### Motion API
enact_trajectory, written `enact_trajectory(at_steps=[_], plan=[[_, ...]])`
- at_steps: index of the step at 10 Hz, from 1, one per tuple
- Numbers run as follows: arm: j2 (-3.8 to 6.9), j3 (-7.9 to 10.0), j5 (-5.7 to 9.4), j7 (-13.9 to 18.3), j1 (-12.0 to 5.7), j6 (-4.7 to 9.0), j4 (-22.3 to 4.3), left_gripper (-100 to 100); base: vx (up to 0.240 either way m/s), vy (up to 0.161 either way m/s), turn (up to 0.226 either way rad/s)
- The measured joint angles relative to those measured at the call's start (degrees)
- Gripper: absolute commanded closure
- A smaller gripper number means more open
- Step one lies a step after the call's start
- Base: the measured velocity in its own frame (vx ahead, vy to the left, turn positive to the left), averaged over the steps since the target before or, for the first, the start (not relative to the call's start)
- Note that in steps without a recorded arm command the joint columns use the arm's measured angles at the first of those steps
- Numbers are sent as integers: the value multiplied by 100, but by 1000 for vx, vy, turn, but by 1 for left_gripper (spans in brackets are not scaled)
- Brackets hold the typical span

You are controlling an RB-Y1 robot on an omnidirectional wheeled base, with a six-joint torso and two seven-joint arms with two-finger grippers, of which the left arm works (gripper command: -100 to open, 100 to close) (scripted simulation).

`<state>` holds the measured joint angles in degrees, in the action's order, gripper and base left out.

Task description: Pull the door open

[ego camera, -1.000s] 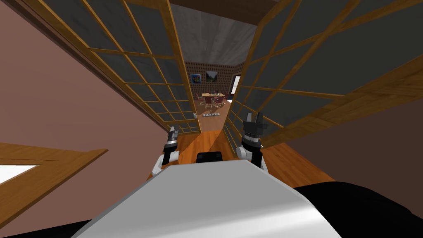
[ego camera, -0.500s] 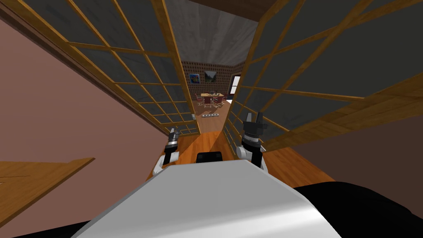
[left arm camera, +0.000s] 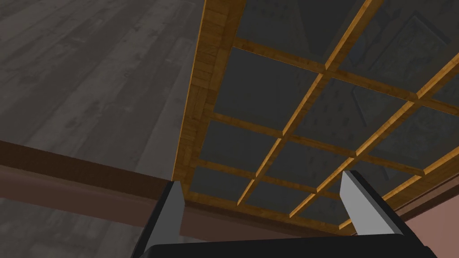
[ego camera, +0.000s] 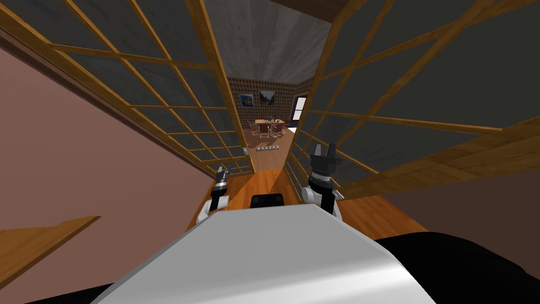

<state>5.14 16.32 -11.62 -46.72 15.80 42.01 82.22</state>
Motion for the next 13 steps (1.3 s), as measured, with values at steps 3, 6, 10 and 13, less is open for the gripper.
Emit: enact_trajectory(at_steps=[3,6,10,13], plan=[[-46,103,-110,-341,-100,69,-382,-100,94,5,-34],[-86,207,-212,-658,-178,145,-747,-100,102,8,-39],[-124,339,-335,-1037,-280,208,-1182,-100,101,11,-33],[-185,426,-430,-1327,-352,260,-1489,-100,96,8,-30]])
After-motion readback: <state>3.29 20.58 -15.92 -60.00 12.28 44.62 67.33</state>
